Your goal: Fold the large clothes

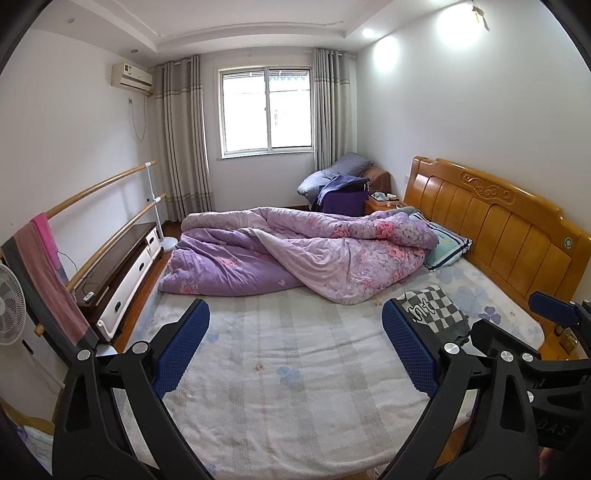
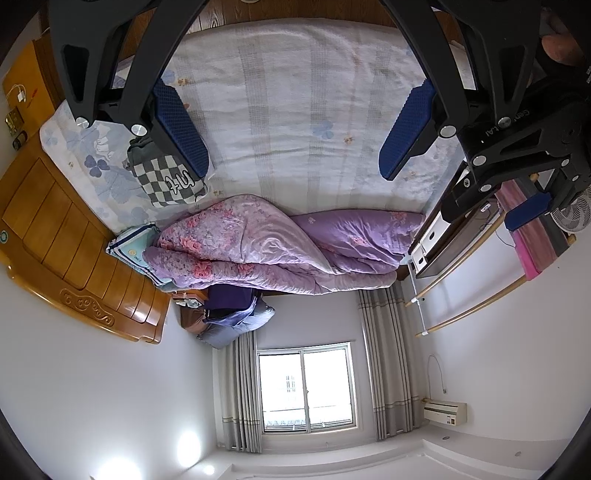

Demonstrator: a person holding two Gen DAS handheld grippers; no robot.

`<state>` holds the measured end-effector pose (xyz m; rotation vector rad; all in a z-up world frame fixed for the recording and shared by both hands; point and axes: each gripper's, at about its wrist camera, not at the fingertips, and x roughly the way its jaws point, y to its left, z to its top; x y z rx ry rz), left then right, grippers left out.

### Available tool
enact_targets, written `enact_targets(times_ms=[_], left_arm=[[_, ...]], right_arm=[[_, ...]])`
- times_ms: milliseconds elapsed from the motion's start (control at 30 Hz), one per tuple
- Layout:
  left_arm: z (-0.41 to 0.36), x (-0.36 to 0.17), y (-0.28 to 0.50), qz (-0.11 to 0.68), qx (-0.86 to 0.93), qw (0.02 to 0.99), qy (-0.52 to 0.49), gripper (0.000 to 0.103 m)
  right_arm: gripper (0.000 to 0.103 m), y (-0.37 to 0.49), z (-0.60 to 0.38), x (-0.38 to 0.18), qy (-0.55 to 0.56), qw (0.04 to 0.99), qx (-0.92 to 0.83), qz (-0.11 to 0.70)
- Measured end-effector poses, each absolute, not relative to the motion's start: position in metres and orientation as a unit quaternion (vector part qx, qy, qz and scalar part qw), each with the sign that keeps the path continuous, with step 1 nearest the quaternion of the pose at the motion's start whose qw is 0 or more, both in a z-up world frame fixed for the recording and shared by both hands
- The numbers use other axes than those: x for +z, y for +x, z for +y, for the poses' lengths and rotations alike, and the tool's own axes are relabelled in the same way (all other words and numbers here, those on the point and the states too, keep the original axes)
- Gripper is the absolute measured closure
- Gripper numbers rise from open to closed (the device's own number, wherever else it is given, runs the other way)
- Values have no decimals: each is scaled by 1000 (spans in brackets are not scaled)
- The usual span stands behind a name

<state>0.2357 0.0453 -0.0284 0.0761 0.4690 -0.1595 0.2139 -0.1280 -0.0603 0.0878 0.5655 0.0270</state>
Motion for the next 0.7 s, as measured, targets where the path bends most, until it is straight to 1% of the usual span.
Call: enact_targets(times_ms=[700], left_arm=[[49, -33, 244, 245, -82, 966, 35, 8]], right_arm=[[13, 217, -130, -62, 45, 957, 11, 286]])
